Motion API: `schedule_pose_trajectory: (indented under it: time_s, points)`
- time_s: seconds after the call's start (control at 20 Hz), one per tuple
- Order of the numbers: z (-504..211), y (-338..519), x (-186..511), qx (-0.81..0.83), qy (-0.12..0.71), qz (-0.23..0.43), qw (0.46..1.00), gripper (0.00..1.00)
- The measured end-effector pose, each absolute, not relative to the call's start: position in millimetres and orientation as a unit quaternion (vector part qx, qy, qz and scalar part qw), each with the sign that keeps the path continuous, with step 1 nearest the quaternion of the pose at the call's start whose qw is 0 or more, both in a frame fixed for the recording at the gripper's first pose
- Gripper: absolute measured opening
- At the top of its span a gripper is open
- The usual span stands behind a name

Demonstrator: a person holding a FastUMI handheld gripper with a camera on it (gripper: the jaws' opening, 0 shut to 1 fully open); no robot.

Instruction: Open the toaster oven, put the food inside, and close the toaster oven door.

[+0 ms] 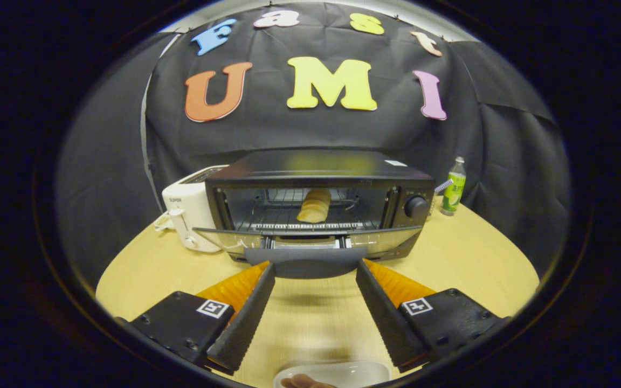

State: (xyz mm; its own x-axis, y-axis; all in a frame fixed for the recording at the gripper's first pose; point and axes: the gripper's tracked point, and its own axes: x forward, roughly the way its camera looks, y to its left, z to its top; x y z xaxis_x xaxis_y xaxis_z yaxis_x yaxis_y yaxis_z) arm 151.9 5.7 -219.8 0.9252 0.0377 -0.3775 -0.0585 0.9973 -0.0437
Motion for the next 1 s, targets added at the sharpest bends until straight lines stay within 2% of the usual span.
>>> schedule_pose_trajectory:
  time_s: [0.5, 0.7, 1.0]
  points:
    - [-195.6, 1.8, 129.6, -0.030, 0.204, 0.018, 0.978, 1.00]
    - [-145.4, 10.3, 106.6, -0.035, 0.179, 0.030, 0.983, 1.00]
    - [-24.1, 11.5, 47.4, 0.009, 0.113, 0.055, 0.992, 1.00]
